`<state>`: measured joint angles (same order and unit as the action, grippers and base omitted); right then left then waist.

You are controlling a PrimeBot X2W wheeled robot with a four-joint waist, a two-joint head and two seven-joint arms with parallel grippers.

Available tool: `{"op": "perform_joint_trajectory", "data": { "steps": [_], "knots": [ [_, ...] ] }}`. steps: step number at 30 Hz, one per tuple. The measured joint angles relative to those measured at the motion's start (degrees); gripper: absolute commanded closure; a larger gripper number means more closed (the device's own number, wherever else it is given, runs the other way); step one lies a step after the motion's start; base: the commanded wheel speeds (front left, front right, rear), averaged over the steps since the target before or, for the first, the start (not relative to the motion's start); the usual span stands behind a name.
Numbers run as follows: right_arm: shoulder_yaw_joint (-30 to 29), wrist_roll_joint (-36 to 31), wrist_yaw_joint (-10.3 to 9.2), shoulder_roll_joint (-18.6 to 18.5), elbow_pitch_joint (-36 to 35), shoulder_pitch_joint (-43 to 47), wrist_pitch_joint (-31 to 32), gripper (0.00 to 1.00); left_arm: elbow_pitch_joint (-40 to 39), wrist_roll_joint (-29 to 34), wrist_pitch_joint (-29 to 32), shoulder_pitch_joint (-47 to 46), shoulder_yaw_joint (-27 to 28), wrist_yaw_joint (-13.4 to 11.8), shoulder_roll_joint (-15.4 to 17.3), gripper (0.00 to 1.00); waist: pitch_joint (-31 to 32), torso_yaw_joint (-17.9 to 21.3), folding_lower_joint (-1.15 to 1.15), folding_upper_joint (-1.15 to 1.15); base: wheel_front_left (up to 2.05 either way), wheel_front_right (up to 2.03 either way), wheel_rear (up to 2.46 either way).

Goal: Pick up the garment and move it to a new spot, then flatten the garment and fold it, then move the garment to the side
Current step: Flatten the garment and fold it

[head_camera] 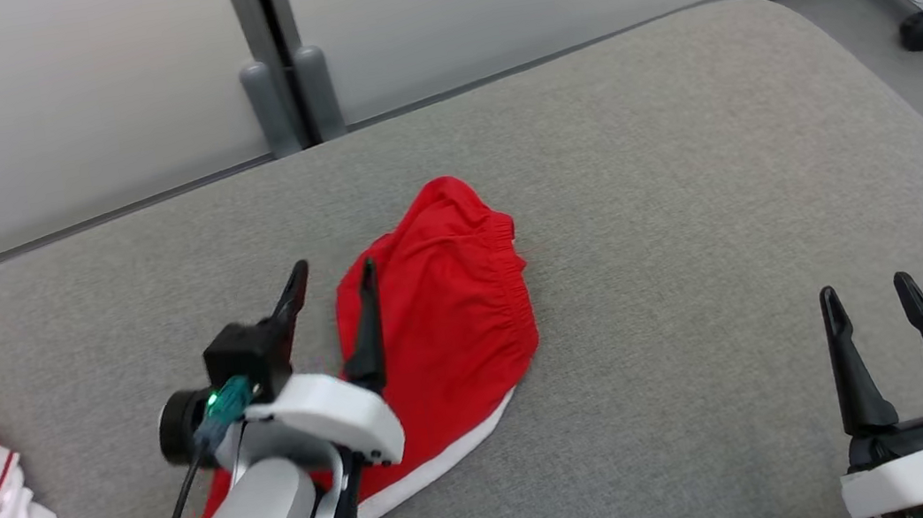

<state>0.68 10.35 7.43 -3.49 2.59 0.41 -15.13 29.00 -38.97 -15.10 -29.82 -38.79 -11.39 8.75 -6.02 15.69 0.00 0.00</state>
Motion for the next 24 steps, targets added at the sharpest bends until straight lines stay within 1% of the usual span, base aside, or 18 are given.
{"op": "perform_joint_trajectory", "data": {
  "steps": [3, 6, 8, 11, 12, 13, 18, 24],
  "knots": [
    [-1.1, -0.4, 0.00, -0.4, -0.9, 1.1, 0.0, 0.00, -10.1, 5.0, 0.0, 8.9, 6.4, -1.4, 1.9, 0.00, 0.9, -2.5, 0.00, 0.00, 0.00, 0.00, 0.00],
    [-1.9, -0.8, 0.00, -1.2, -1.3, 2.1, 0.0, 0.00, -18.1, 9.7, 0.0, 17.8, 12.4, -2.6, 2.8, 0.00, 2.0, -5.1, 0.00, 0.00, 0.00, 0.00, 0.00],
    [-2.3, -0.9, 0.00, -1.7, -1.2, 2.9, 0.0, 0.00, -21.9, 12.3, 0.0, 23.0, 16.9, -3.0, 2.7, 0.00, 2.7, -6.9, 0.00, 0.00, 0.00, 0.00, 0.00],
    [-2.5, -1.3, 0.00, -2.0, -1.0, 3.8, 0.0, 0.00, -24.6, 16.2, 0.0, 29.6, 21.7, -2.3, 2.2, 0.00, 3.9, -9.5, 0.00, 0.00, 0.00, 0.00, 0.00],
    [-2.7, -1.3, 0.00, -2.0, -0.7, 4.2, 0.0, 0.00, -25.5, 17.8, 0.0, 32.6, 24.9, -1.2, 1.0, 0.00, 4.5, -11.0, 0.00, 0.00, 0.00, 0.00, 0.00],
    [-3.0, -1.3, 0.00, -2.0, -0.5, 4.3, 0.0, 0.00, -25.8, 18.6, 0.0, 34.1, 26.4, -0.2, 0.4, 0.00, 4.9, -11.8, 0.00, 0.00, 0.00, 0.00, 0.00],
    [-2.8, -1.5, 0.00, -1.7, 1.4, 5.0, 0.0, 0.00, -22.9, 22.6, 0.0, 39.7, 31.0, 6.2, -1.1, 0.00, 6.5, -14.3, 0.00, 0.00, 0.00, 0.00, 0.00],
    [-2.2, -1.9, 0.00, -0.9, 4.1, 6.1, 0.0, 0.00, -19.6, 25.9, 0.0, 42.3, 36.6, 11.1, -2.6, 0.00, 8.1, -15.8, 0.00, 0.00, 0.00, 0.00, 0.00]
  ]
}}
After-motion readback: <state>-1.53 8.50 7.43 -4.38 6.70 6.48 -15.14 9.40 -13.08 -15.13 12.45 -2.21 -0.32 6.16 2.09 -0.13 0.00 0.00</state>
